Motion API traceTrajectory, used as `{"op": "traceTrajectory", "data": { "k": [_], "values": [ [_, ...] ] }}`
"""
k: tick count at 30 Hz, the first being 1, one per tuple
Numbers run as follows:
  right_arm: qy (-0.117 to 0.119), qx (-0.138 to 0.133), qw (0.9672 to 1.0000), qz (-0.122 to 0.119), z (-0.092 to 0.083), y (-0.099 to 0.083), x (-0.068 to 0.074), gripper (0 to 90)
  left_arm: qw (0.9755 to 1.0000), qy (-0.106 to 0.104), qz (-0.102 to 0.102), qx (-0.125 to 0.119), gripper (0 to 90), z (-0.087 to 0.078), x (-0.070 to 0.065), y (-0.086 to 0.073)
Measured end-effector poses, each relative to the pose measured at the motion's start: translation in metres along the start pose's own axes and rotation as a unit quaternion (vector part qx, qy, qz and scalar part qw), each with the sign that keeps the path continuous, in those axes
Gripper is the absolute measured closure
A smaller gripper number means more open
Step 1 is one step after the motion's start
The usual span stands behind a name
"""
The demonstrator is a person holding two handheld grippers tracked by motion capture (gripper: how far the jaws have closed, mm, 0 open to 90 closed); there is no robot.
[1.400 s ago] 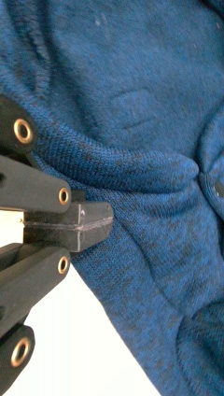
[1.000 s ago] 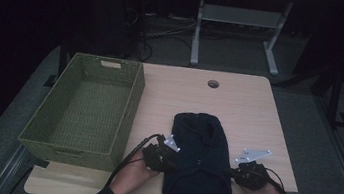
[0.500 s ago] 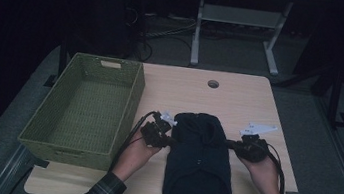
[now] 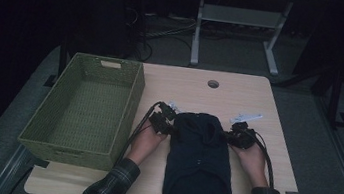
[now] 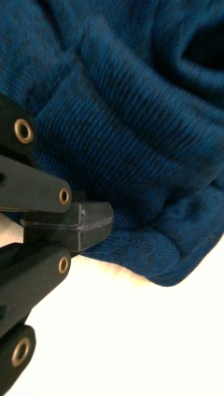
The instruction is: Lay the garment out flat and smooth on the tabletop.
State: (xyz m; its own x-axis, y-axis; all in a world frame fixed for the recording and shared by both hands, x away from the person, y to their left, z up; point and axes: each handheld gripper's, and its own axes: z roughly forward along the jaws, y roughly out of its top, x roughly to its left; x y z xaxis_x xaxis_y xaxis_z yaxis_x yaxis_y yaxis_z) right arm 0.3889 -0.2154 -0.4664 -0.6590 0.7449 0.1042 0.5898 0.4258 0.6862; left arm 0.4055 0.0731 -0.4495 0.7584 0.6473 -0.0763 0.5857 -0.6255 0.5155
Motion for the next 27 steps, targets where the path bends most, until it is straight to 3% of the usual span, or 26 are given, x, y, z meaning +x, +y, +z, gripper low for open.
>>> {"op": "traceTrajectory", "data": {
  "k": [8,11,14,18,22,27],
  "values": [
    [-0.047,0.028,0.9985,-0.005,-0.009,-0.004,-0.001,90.0,0.9998,0.016,0.009,0.007,90.0,0.0,0.002,0.002],
    [-0.062,0.04,0.9973,-0.009,-0.012,-0.005,0.003,90.0,0.9994,0.031,0.013,0.007,90.0,0.0,0.003,0.004],
    [-0.057,0.04,0.9975,-0.01,-0.015,-0.008,0.004,90.0,0.9996,0.025,0.008,0.001,90.0,0.002,0.007,0.005],
    [-0.024,0.024,0.9994,0.005,-0.019,-0.011,0.0,89.2,0.9999,0.01,0.0,-0.002,90.0,0.001,0.011,0.005],
    [-0.017,0.001,0.9999,0.0,-0.029,-0.007,-0.002,80.8,0.9998,0.008,-0.009,-0.013,90.0,-0.002,0.015,0.006],
    [-0.012,-0.017,0.9998,-0.007,-0.038,0.004,-0.004,69.6,0.9993,0.013,-0.015,-0.033,80.4,-0.011,0.017,0.011]
  ]
}}
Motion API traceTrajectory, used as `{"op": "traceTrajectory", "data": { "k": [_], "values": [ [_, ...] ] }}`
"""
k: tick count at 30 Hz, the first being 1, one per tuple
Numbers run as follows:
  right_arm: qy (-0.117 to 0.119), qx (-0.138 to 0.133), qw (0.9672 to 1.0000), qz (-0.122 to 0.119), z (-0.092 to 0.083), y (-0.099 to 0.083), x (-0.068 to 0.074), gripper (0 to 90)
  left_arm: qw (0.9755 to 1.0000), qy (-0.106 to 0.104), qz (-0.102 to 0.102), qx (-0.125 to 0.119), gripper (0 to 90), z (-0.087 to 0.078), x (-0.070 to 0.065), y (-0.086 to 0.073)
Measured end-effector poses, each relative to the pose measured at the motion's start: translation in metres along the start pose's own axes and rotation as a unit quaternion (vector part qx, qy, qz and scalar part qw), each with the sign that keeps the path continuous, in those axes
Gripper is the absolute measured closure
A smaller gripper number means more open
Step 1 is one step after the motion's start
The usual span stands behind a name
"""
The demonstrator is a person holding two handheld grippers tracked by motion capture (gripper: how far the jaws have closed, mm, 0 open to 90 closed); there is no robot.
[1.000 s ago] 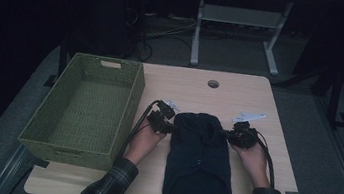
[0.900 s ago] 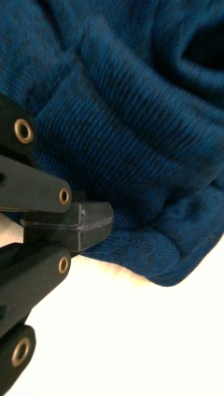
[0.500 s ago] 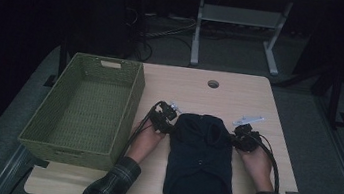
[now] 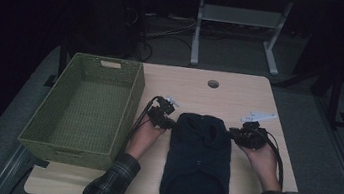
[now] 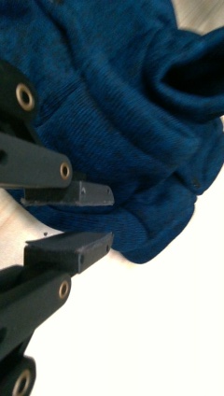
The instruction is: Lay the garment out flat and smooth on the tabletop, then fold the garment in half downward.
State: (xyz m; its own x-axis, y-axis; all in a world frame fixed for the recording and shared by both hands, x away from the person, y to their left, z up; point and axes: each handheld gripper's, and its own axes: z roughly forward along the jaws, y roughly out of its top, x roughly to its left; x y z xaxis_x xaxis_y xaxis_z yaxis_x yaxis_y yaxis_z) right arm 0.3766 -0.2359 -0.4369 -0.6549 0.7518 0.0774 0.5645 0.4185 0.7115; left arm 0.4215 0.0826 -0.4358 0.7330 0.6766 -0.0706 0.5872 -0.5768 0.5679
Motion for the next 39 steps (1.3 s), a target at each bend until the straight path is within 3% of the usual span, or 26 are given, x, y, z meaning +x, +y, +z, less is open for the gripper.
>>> {"op": "traceTrajectory", "data": {
  "k": [9,10,12,16,18,25,36,39],
  "values": [
    [-0.006,0.001,1.0,0.0,0.003,0.026,-0.013,56.6,0.9996,0.004,-0.001,-0.028,57.4,-0.006,0.011,0.016],
    [-0.008,-0.009,0.9999,0.001,0.004,0.027,-0.014,56.6,0.9995,0.007,-0.002,-0.03,55.6,-0.005,0.013,0.018],
    [-0.002,0.0,1.0,0.008,0.008,0.032,-0.018,53.3,0.9994,0.007,-0.002,-0.033,52.2,-0.003,0.015,0.022],
    [-0.006,-0.013,0.9999,0.009,0.013,0.038,-0.021,52.0,0.9993,0.005,-0.005,-0.036,48.8,0.004,0.021,0.03],
    [-0.002,-0.002,0.9999,0.013,0.018,0.041,-0.024,47.7,0.9992,0.006,-0.006,-0.038,47.0,0.005,0.023,0.033],
    [-0.007,-0.008,0.9998,0.019,0.031,0.046,-0.03,48.0,0.9989,-0.004,-0.017,-0.043,43.7,0.019,0.032,0.038],
    [0.007,0.037,0.9987,0.035,0.058,0.034,-0.036,49.0,0.999,-0.021,-0.022,-0.032,38.9,0.039,0.032,0.034],
    [0.007,0.048,0.9984,0.031,0.063,0.032,-0.034,50.8,0.9996,-0.016,-0.009,-0.023,38.9,0.04,0.031,0.034]
  ]
}}
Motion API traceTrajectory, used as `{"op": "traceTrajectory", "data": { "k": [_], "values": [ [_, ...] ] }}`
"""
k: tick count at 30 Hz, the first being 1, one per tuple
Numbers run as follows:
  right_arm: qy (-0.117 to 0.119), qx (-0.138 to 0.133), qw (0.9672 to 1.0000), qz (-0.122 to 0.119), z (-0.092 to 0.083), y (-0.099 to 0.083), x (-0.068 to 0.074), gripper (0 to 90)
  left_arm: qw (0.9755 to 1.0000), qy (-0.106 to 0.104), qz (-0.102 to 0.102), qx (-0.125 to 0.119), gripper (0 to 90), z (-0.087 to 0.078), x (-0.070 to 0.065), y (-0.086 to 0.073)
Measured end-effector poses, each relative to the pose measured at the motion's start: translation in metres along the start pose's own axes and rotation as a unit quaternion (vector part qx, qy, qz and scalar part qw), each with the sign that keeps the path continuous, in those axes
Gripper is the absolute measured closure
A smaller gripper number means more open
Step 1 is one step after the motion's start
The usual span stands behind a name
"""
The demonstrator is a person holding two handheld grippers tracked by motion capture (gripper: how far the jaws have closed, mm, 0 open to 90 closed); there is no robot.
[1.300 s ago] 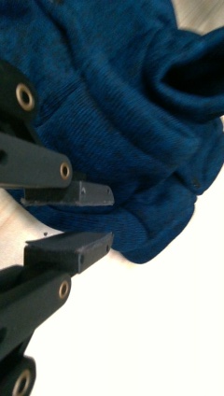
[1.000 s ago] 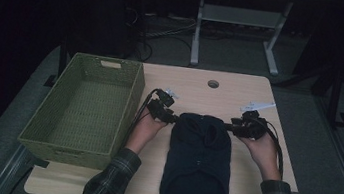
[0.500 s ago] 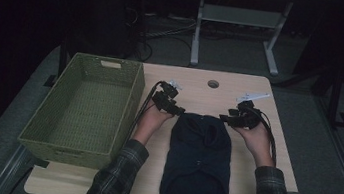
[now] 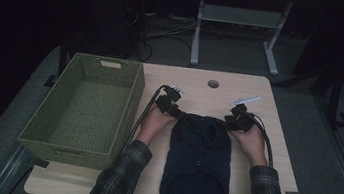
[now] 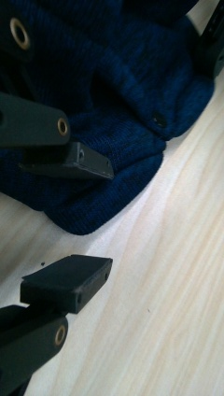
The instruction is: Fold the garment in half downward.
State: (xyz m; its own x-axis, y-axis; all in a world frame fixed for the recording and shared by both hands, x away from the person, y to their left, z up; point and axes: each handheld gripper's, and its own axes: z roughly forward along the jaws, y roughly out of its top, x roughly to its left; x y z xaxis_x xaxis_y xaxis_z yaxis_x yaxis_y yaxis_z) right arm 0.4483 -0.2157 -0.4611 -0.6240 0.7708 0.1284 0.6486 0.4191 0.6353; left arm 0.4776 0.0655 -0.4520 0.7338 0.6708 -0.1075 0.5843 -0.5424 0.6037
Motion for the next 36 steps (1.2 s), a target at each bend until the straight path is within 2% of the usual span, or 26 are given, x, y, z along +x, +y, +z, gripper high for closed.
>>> {"op": "traceTrajectory", "data": {
  "k": [3,9,13,15,16,18,22,25,29,36],
  "values": [
    [0.001,0.002,1.0,-0.001,0.002,-0.001,0.0,53.0,0.9999,0.0,0.013,0.011,38.9,0.002,-0.001,-0.001],
    [0.007,0.001,1.0,0.003,0.003,-0.003,0.001,61.6,0.9998,-0.018,0.01,0.004,41.1,0.005,0.003,-0.005],
    [0.013,0.002,0.9999,0.002,0.004,-0.003,0.003,68.2,0.9991,-0.041,0.013,0.002,53.7,0.004,0.002,-0.005],
    [0.017,0.002,0.9998,0.005,0.004,-0.003,0.002,70.9,0.9983,-0.058,0.006,0.002,61.6,0.005,0.001,-0.006],
    [0.02,0.003,0.9998,0.007,0.004,-0.003,0.002,72.7,0.9982,-0.06,0.004,0.002,67.2,0.005,0.001,-0.006],
    [0.02,0.003,0.9998,0.006,0.004,-0.003,0.002,75.3,0.9978,-0.066,0.003,0.003,70.8,0.005,0.001,-0.006],
    [0.018,0.006,0.9998,0.011,0.004,-0.002,0.004,78.6,0.998,-0.062,0.011,0.007,79.6,0.004,-0.002,-0.005],
    [0.014,0.007,0.9998,0.01,0.004,-0.002,0.005,79.4,0.9987,-0.049,0.012,0.008,81.7,0.003,-0.006,-0.004],
    [0.001,0.015,0.9999,0.001,0.002,0.002,0.01,79.9,0.999,-0.042,0.01,0.01,82.5,-0.001,-0.007,-0.003],
    [0.005,-0.011,0.9999,-0.004,-0.011,0.009,0.012,79.9,0.9992,-0.035,0.01,-0.016,82.4,-0.017,-0.006,0.002]
  ]
}}
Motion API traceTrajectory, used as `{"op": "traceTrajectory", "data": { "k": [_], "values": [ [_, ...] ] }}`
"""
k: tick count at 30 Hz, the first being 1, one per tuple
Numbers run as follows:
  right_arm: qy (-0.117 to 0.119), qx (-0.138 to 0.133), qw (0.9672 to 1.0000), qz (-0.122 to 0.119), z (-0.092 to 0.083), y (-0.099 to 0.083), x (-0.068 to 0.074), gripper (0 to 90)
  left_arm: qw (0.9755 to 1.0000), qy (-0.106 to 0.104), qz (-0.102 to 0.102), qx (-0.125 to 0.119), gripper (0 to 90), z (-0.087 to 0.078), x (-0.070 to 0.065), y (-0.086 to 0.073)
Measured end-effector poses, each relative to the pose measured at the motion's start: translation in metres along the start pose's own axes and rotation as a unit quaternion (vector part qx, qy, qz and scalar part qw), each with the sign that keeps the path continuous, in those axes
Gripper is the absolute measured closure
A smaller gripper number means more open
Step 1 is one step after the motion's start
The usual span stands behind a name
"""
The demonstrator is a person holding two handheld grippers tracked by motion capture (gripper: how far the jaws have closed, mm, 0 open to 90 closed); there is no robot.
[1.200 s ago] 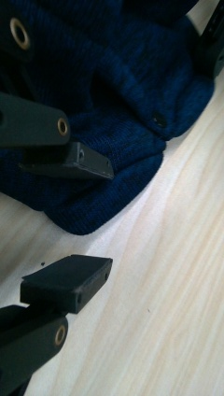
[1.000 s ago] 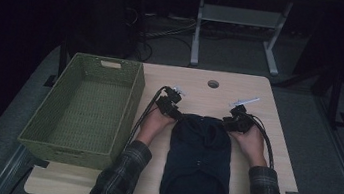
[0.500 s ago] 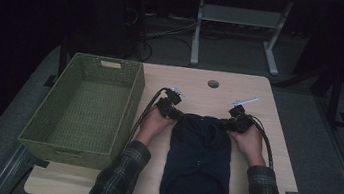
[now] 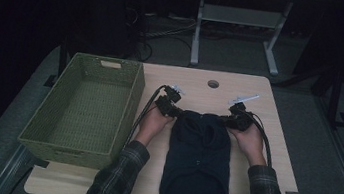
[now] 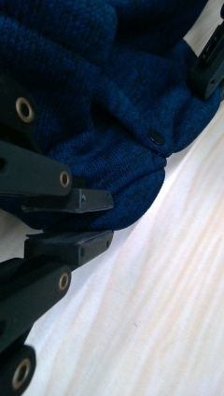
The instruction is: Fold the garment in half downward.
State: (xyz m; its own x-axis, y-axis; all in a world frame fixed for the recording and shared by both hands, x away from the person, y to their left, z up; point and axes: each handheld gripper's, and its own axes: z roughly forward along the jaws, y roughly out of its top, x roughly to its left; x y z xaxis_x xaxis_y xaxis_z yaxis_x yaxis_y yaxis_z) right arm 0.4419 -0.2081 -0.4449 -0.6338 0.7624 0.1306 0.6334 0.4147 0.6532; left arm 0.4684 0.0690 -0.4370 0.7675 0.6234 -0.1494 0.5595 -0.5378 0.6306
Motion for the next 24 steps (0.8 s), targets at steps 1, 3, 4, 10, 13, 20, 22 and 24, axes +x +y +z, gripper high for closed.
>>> {"op": "traceTrajectory", "data": {
  "k": [1,3,4,10,13,20,22,24],
  "values": [
    [0.0,-0.005,1.0,-0.001,-0.003,0.001,0.0,79.9,1.0,0.002,0.001,-0.004,82.4,-0.004,0.0,0.002],
    [0.003,-0.016,0.9999,-0.001,-0.008,0.004,0.001,79.8,0.9999,0.006,0.008,-0.012,82.4,-0.011,-0.002,0.005],
    [0.002,-0.021,0.9998,-0.003,-0.011,0.005,0.001,79.8,0.9998,0.007,0.009,-0.016,82.4,-0.015,-0.003,0.007],
    [0.001,-0.037,0.9991,-0.019,-0.026,0.019,0.005,79.8,0.9988,0.024,0.018,-0.039,82.4,-0.035,-0.006,0.017],
    [0.003,-0.043,0.9988,-0.021,-0.033,0.026,0.008,79.8,0.9981,0.033,0.021,-0.049,82.4,-0.045,-0.006,0.021],
    [-0.001,-0.07,0.9971,-0.029,-0.049,0.041,0.014,79.9,0.9958,0.046,0.023,-0.076,82.4,-0.068,-0.009,0.033],
    [-0.007,-0.076,0.9964,-0.037,-0.054,0.046,0.016,79.9,0.9951,0.051,0.024,-0.081,82.4,-0.074,-0.01,0.037],
    [-0.012,-0.085,0.9954,-0.043,-0.061,0.053,0.018,79.9,0.9941,0.054,0.026,-0.09,82.4,-0.081,-0.01,0.041]
  ]
}}
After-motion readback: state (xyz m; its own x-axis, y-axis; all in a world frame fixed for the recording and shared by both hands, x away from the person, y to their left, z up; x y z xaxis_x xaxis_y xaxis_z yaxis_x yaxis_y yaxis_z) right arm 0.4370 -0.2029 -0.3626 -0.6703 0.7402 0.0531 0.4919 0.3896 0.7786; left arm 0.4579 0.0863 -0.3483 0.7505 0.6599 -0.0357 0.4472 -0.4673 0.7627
